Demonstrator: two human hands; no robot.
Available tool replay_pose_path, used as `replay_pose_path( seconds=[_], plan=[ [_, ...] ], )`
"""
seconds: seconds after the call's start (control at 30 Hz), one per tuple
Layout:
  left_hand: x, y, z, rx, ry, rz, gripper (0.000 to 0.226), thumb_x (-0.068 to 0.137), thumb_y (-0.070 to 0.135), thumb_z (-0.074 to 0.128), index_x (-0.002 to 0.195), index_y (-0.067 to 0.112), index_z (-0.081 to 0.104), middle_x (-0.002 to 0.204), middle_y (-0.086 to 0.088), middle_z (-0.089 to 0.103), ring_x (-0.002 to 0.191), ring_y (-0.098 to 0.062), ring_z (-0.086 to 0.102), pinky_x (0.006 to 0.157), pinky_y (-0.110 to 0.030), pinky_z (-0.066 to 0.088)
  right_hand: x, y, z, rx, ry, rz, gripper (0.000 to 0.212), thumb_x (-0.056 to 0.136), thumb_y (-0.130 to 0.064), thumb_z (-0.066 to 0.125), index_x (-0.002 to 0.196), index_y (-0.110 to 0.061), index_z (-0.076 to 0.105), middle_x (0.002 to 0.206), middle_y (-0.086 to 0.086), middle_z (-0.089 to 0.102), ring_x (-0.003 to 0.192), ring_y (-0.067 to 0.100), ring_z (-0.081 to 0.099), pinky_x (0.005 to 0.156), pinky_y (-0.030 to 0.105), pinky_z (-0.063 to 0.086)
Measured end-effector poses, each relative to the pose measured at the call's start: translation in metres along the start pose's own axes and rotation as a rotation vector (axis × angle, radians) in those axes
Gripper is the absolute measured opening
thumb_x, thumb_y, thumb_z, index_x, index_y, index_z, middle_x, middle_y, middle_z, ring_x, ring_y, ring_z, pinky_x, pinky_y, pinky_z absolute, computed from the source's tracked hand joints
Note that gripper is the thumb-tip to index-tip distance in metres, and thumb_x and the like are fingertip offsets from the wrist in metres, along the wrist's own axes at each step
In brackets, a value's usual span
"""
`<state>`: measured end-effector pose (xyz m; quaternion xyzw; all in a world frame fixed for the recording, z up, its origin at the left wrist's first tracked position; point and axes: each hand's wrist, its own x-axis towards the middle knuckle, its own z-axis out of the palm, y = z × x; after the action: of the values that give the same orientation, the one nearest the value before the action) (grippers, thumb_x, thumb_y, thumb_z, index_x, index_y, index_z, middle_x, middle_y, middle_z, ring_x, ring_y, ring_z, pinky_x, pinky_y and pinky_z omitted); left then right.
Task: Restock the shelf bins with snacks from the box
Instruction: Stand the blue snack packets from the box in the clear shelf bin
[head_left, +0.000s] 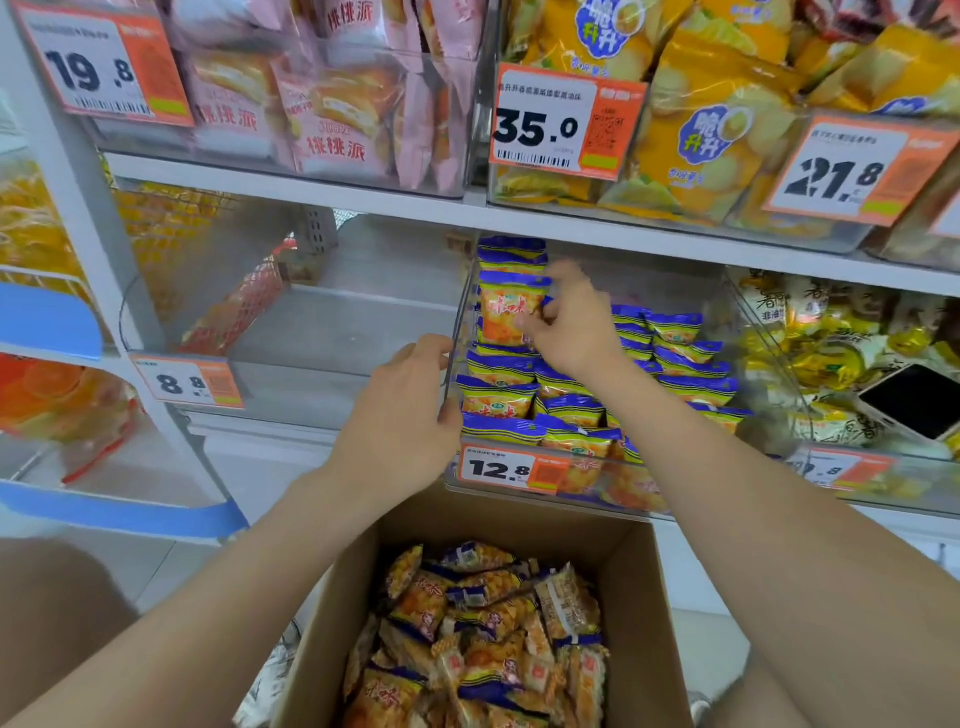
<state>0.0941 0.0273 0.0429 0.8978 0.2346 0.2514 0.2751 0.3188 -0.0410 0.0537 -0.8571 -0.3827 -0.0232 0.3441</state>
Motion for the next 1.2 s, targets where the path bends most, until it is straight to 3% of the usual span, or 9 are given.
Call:
replay_pose_path(
  seconds=[0.13, 0.27, 0.37, 0.47, 0.57, 0.67, 0.77, 0.97, 1.2],
  plan=[
    [-0.002, 0.0, 0.001, -0.012, 0.0, 0.012, 0.041, 0.101, 0.023, 0.063, 0.14, 0.018, 0.052, 0.137, 0.001, 0.065, 0.119, -0.016, 0.062, 0.093, -0.028, 0.049, -0.007, 0.001, 0.01, -0.105, 0.033, -0.061, 0.064, 0.09, -0.033, 0.08, 0.147, -0.02, 0.052, 0.081, -0.001, 0.069, 0.088, 0.024, 0.071, 0.093, 0.043, 0.058],
    [-0.014, 0.0, -0.001, -0.041, 0.035, -0.013, 0.041, 0.101, 0.028, 0.066, 0.14, 0.02, 0.053, 0.138, 0.005, 0.063, 0.124, -0.01, 0.058, 0.094, -0.024, 0.047, -0.02, -0.004, -0.006, -0.084, 0.126, 0.028, 0.074, 0.084, -0.034, 0.08, 0.145, -0.018, 0.042, 0.125, 0.013, 0.058, 0.111, 0.036, 0.061, 0.088, 0.045, 0.056],
    [-0.032, 0.004, -0.002, 0.009, 0.167, 0.02, 0.027, 0.097, 0.025, 0.068, 0.118, 0.022, 0.052, 0.115, 0.006, 0.058, 0.105, -0.015, 0.059, 0.077, -0.033, 0.051, -0.056, -0.018, -0.027, -0.129, 0.15, -0.077, 0.048, 0.087, -0.023, 0.074, 0.13, -0.017, 0.054, 0.119, 0.008, 0.059, 0.103, 0.029, 0.061, 0.079, 0.037, 0.051],
    [-0.051, 0.009, -0.001, 0.122, 0.152, 0.013, 0.016, 0.091, 0.028, 0.066, 0.093, 0.026, 0.05, 0.083, 0.01, 0.056, 0.075, -0.018, 0.056, 0.057, -0.034, 0.044, -0.109, -0.042, -0.053, -0.04, -0.065, -0.238, 0.016, 0.09, -0.014, 0.064, 0.103, -0.022, 0.067, 0.08, -0.009, 0.067, 0.071, 0.009, 0.065, 0.063, 0.028, 0.048],
    [-0.063, 0.001, 0.01, 0.188, -0.309, -0.06, 0.015, 0.083, 0.037, 0.068, 0.078, 0.029, 0.057, 0.071, 0.009, 0.062, 0.071, -0.012, 0.061, 0.066, -0.037, 0.056, -0.157, -0.061, -0.07, -0.103, -0.548, -0.419, 0.02, 0.089, -0.012, 0.059, 0.095, -0.025, 0.073, 0.065, -0.019, 0.06, 0.068, -0.001, 0.06, 0.061, 0.016, 0.041],
    [-0.071, -0.018, 0.034, 0.361, -0.766, -0.076, 0.007, 0.089, 0.037, 0.068, 0.088, 0.03, 0.069, 0.088, 0.011, 0.069, 0.085, -0.012, 0.067, 0.082, -0.04, 0.06, -0.186, -0.044, -0.054, -0.355, -0.794, -0.495, 0.022, 0.091, -0.014, 0.054, 0.099, -0.026, 0.071, 0.071, -0.017, 0.053, 0.071, -0.001, 0.055, 0.068, 0.029, 0.051],
    [-0.078, -0.044, 0.071, 0.528, -0.941, -0.138, 0.009, 0.097, 0.024, 0.062, 0.094, 0.018, 0.068, 0.094, -0.002, 0.068, 0.086, -0.022, 0.068, 0.079, -0.039, 0.06, -0.201, -0.02, -0.032, -0.538, -0.877, -0.449, 0.02, 0.096, -0.015, 0.051, 0.108, -0.02, 0.066, 0.083, -0.004, 0.052, 0.082, 0.021, 0.061, 0.069, 0.043, 0.055],
    [-0.094, -0.099, 0.142, 0.547, -0.963, -0.363, 0.063, 0.1, 0.007, 0.055, 0.157, 0.007, 0.03, 0.158, -0.022, 0.026, 0.142, -0.047, 0.039, 0.116, -0.05, 0.042, -0.194, -0.002, -0.012, -0.625, -0.93, -0.402, 0.011, 0.099, -0.012, 0.05, 0.103, -0.016, 0.06, 0.083, 0.002, 0.048, 0.07, 0.021, 0.054, 0.052, 0.034, 0.035],
    [-0.101, -0.127, 0.173, 0.172, -0.876, -0.736, 0.119, 0.093, 0.008, 0.073, 0.163, 0.014, -0.023, 0.171, -0.023, -0.003, 0.155, -0.042, 0.022, 0.123, -0.045, 0.034, -0.185, 0.001, 0.005, -0.638, -1.017, -0.372, 0.009, 0.095, -0.008, 0.051, 0.093, -0.014, 0.056, 0.084, 0.006, 0.052, 0.071, 0.026, 0.058, 0.053, 0.038, 0.042]
  ],
)
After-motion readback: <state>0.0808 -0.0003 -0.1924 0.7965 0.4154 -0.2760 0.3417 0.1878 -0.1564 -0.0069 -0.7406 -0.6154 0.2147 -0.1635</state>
